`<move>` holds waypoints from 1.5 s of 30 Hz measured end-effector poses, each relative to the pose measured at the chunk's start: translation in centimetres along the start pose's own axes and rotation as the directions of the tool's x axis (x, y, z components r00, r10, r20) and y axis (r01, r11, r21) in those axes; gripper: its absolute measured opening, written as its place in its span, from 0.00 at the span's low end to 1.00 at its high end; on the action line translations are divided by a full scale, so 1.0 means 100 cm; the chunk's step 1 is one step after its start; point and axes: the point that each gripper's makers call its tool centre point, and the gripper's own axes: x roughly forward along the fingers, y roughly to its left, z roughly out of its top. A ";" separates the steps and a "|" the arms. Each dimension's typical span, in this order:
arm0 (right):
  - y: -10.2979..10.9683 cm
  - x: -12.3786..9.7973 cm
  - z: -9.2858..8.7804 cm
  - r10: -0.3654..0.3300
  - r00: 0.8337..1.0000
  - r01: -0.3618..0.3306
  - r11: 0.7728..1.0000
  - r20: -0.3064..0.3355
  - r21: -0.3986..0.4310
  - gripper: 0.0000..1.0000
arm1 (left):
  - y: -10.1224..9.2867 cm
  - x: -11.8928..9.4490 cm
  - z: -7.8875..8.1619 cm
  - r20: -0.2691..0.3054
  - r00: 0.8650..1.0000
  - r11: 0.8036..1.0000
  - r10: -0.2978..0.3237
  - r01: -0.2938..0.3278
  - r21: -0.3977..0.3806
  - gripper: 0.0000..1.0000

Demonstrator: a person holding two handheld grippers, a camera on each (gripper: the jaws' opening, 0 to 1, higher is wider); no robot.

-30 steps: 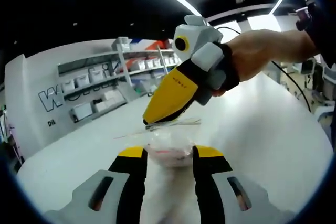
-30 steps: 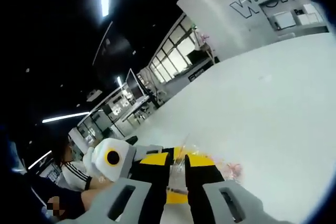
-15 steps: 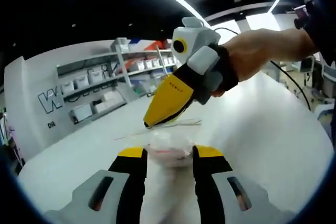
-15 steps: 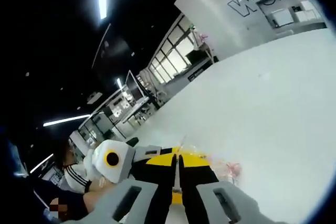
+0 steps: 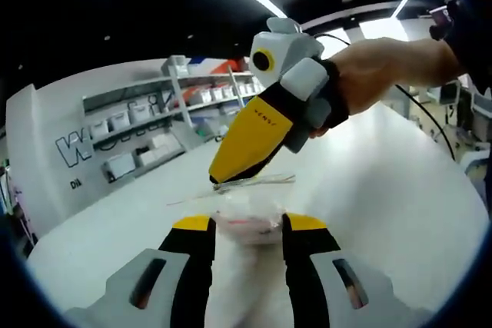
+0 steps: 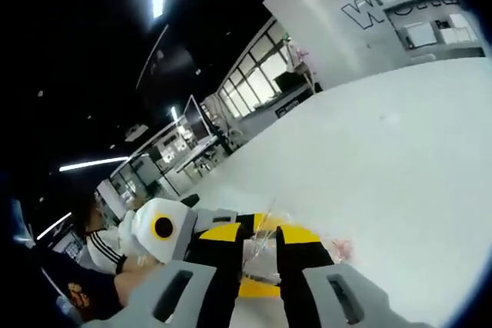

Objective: Open the resealable bag by pulling the two sides of the seal apart until the entire bag opening is separated and visibly accessible.

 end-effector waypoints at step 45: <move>-0.007 -0.004 0.009 0.028 0.999 -0.030 0.997 0.029 0.069 0.05 | -0.012 -0.006 0.004 0.001 1.000 1.000 0.001 -0.001 0.006 0.34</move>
